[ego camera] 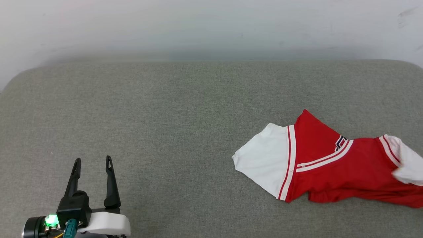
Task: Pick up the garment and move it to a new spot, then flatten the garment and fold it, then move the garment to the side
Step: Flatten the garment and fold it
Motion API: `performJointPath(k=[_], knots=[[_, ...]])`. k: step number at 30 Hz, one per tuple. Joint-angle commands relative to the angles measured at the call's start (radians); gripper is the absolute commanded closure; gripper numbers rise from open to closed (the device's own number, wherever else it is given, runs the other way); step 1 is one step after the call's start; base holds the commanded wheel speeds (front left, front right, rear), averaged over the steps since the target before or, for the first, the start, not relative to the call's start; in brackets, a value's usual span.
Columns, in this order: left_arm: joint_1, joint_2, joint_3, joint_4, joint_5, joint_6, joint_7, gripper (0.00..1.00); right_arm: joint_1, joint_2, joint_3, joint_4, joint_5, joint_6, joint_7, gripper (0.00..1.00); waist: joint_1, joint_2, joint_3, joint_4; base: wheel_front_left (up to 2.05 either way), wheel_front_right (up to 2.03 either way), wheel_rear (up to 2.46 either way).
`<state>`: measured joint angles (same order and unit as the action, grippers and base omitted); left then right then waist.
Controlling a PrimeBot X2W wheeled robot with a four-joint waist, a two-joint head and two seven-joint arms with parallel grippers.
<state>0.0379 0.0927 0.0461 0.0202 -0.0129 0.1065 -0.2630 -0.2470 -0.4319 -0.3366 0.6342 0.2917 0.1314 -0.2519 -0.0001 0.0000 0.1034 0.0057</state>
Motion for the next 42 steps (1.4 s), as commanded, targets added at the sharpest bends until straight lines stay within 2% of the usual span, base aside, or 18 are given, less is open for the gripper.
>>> performJointPath(k=[1, 6, 10, 15, 22, 27, 34, 42], knots=[[0.01, 0.004, 0.001, -0.005, 0.002, 0.001, -0.003, 0.0, 0.002, 0.008, -0.005, -0.022, -0.013, -0.001, -0.005, 0.0, 0.0001, 0.0, -0.002, -0.002, 0.0, 0.0, 0.0], [0.017, 0.006, -0.002, -0.011, 0.005, 0.003, -0.003, 0.0, 0.007, 0.053, 0.003, -0.269, -0.076, -0.001, 0.064, 0.0, 0.0001, 0.0, -0.009, -0.002, 0.0, 0.0, 0.0], [0.011, 0.006, -0.008, -0.012, 0.006, 0.004, -0.003, 0.0, 0.012, 0.07, 0.083, -0.486, -0.094, -0.001, 0.163, 0.0, 0.0001, 0.0, -0.008, 0.005, 0.0, 0.0, 0.0], [0.007, 0.005, -0.018, -0.012, 0.007, 0.001, -0.003, 0.0, 0.003, 0.037, 0.246, -0.689, -0.062, -0.001, 0.313, 0.0, 0.0001, 0.0, -0.005, 0.02, 0.0, 0.0, 0.0], [-0.003, 0.004, -0.025, -0.014, 0.007, 0.002, -0.003, 0.0, -0.028, -0.063, 0.511, -0.868, 0.048, -0.001, 0.543, 0.0, 0.0001, 0.0, 0.002, 0.044, 0.0, 0.0, 0.0], [-0.005, 0.002, -0.031, -0.016, 0.006, 0.004, -0.003, 0.0, -0.08, -0.156, 0.718, -0.907, 0.127, -0.001, 0.674, 0.0, 0.0001, 0.0, 0.009, 0.057, 0.0, 0.0, 0.0], [-0.023, -0.003, -0.043, -0.015, 0.001, 0.006, -0.003, 0.0, -0.187, -0.291, 1.009, -0.87, 0.218, -0.001, 0.848, 0.0, 0.0001, 0.0, 0.034, 0.083, 0.0, 0.0, 0.0], [-0.051, -0.012, -0.055, -0.012, -0.006, 0.006, -0.003, 0.0, -0.268, -0.342, 1.243, -0.726, 0.27, -0.001, 0.916, 0.0, 0.0001, 0.0, 0.089, 0.122, 0.0, 0.0, 0.0]])
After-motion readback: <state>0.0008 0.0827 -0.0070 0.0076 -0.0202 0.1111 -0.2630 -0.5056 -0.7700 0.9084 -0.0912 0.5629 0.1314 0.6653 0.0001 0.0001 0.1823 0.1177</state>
